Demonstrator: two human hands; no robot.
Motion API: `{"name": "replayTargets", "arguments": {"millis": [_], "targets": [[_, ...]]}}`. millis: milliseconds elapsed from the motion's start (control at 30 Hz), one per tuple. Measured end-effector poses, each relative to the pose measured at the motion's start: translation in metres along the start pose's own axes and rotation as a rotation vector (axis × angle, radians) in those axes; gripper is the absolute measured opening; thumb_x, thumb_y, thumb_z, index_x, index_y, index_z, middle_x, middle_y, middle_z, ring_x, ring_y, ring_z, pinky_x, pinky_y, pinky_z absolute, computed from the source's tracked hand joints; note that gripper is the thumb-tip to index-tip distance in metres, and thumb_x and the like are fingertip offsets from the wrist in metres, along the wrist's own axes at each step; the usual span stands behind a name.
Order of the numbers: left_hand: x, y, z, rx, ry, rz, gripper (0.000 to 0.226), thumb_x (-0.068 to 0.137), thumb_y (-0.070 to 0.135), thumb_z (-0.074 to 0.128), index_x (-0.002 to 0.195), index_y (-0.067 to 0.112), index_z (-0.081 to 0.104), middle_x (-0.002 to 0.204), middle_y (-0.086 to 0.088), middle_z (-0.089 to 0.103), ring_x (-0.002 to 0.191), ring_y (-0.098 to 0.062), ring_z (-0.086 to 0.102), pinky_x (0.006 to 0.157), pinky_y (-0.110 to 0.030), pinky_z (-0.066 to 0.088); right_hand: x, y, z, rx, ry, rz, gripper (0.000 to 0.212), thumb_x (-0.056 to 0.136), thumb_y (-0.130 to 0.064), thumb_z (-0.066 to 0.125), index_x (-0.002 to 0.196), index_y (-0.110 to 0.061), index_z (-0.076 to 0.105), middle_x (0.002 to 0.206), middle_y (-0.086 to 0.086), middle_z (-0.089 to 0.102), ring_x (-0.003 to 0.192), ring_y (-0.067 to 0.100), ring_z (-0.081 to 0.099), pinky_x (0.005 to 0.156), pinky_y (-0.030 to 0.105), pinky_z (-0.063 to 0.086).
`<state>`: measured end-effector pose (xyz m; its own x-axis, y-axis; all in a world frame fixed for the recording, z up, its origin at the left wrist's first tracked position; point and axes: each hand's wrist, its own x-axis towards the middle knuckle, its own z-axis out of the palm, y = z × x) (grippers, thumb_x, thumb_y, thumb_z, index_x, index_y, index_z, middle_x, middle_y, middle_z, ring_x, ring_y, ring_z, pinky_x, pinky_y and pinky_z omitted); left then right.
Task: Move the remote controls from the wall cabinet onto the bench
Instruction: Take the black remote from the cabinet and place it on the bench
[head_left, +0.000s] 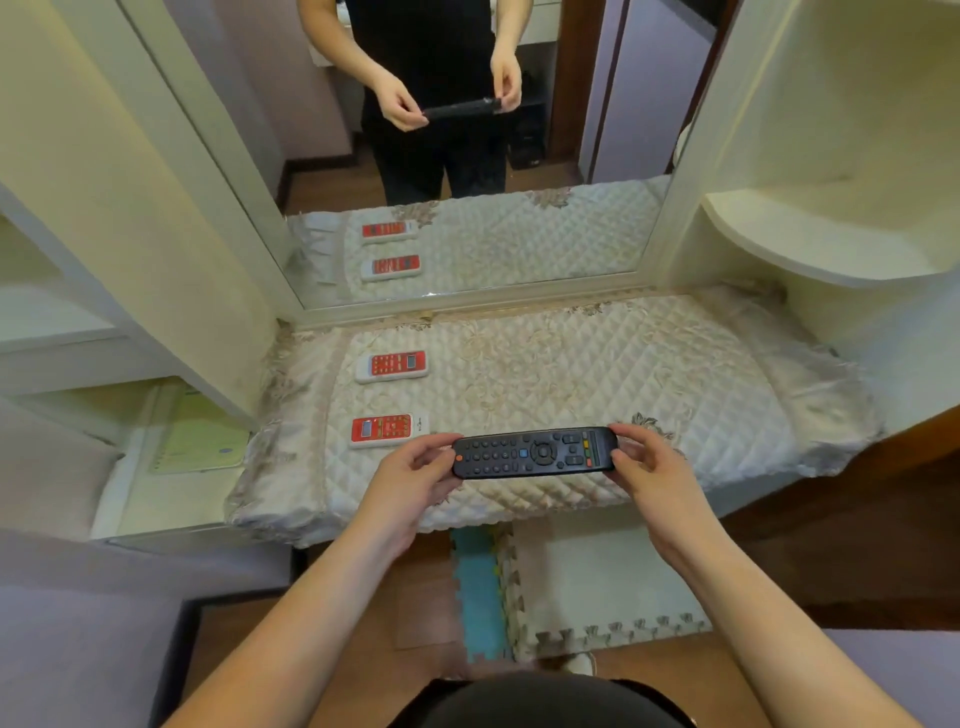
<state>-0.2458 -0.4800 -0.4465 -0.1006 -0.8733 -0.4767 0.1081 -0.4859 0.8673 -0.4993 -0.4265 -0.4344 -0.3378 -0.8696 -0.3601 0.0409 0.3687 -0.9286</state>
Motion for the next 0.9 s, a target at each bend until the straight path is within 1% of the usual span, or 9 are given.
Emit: {"name": "replayTargets", "arguments": {"millis": [133, 233, 300, 400, 533, 667, 733, 800, 900], "targets": [[0.011, -0.002, 0.030, -0.006, 0.057, -0.004, 0.019, 0.095, 0.001, 0.054, 0.104, 0.010, 0.068, 0.101, -0.017, 0.066, 0.091, -0.018, 0.069, 0.084, -0.028, 0.057, 0.026, 0.001, -0.026, -0.001, -0.044, 0.038, 0.027, 0.095, -0.004, 0.048, 0.110, -0.024, 0.060, 0.103, 0.002, 0.065, 0.089, 0.014, 0.066, 0.086, 0.037, 0.052], [0.019, -0.002, 0.049, -0.003, 0.110, 0.000, 0.019, 0.095, 0.001, 0.054, 0.110, 0.006, 0.065, 0.097, -0.014, 0.067, 0.089, -0.017, 0.068, 0.080, -0.024, 0.058, 0.045, 0.001, -0.041, 0.014, -0.067, 0.043, 0.027, 0.095, -0.001, 0.048, 0.113, -0.017, 0.059, 0.101, 0.003, 0.065, 0.088, 0.011, 0.065, 0.077, 0.024, 0.052], [0.024, -0.003, 0.057, -0.002, 0.146, -0.003, 0.017, 0.094, 0.001, 0.055, 0.108, 0.004, 0.064, 0.098, -0.014, 0.067, 0.088, -0.016, 0.067, 0.075, -0.021, 0.058, 0.057, 0.001, -0.045, 0.028, -0.085, 0.053, 0.027, 0.094, 0.001, 0.048, 0.115, -0.014, 0.058, 0.102, 0.005, 0.064, 0.090, 0.012, 0.065, 0.078, 0.021, 0.051], [0.031, -0.001, 0.065, -0.016, 0.186, -0.009, 0.015, 0.094, 0.001, 0.056, 0.105, 0.003, 0.066, 0.096, -0.013, 0.066, 0.087, -0.016, 0.067, 0.071, -0.020, 0.058, 0.074, 0.007, -0.046, 0.024, -0.091, 0.067, 0.030, 0.092, 0.001, 0.051, 0.118, -0.012, 0.057, 0.103, 0.004, 0.065, 0.092, 0.014, 0.065, 0.086, 0.028, 0.051], [0.046, 0.003, 0.066, -0.018, 0.217, -0.005, 0.014, 0.094, 0.000, 0.056, 0.098, 0.006, 0.067, 0.091, -0.012, 0.066, 0.083, -0.017, 0.067, 0.073, -0.021, 0.058, 0.098, 0.011, -0.042, -0.001, -0.118, 0.065, 0.029, 0.089, -0.006, 0.058, 0.116, -0.016, 0.060, 0.114, 0.005, 0.065, 0.103, 0.016, 0.065, 0.096, 0.036, 0.050], [0.068, 0.007, 0.059, -0.001, 0.243, -0.006, 0.013, 0.093, 0.000, 0.057, 0.094, 0.007, 0.068, 0.085, -0.009, 0.063, 0.080, -0.017, 0.065, 0.069, -0.021, 0.058, 0.118, 0.012, -0.027, 0.005, -0.117, 0.103, 0.029, 0.089, -0.003, 0.059, 0.116, -0.015, 0.059, 0.118, 0.006, 0.064, 0.103, 0.014, 0.064, 0.097, 0.034, 0.049], [0.083, 0.007, 0.054, 0.010, 0.235, -0.010, 0.013, 0.093, -0.001, 0.057, 0.093, 0.007, 0.068, 0.085, -0.008, 0.064, 0.083, -0.019, 0.065, 0.071, -0.022, 0.058, 0.128, 0.013, -0.018, -0.022, -0.109, 0.114, 0.031, 0.089, -0.005, 0.060, 0.116, -0.019, 0.059, 0.119, 0.003, 0.064, 0.101, 0.012, 0.064, 0.094, 0.039, 0.050], [0.099, 0.006, 0.049, 0.028, 0.230, -0.018, 0.014, 0.093, -0.001, 0.056, 0.091, 0.007, 0.068, 0.088, -0.010, 0.066, 0.085, -0.021, 0.065, 0.072, -0.022, 0.059, 0.138, 0.013, -0.011, -0.042, -0.102, 0.136, 0.032, 0.089, -0.005, 0.059, 0.115, -0.024, 0.059, 0.119, -0.001, 0.064, 0.101, 0.013, 0.065, 0.095, 0.045, 0.048], [0.125, 0.006, 0.043, 0.045, 0.213, -0.036, 0.016, 0.095, -0.001, 0.053, 0.092, 0.004, 0.068, 0.094, -0.013, 0.068, 0.082, -0.016, 0.068, 0.070, -0.020, 0.058, 0.154, 0.018, 0.001, -0.052, -0.068, 0.157, 0.035, 0.088, -0.002, 0.057, 0.115, -0.023, 0.060, 0.119, 0.000, 0.063, 0.104, 0.015, 0.063, 0.100, 0.039, 0.047]]}}
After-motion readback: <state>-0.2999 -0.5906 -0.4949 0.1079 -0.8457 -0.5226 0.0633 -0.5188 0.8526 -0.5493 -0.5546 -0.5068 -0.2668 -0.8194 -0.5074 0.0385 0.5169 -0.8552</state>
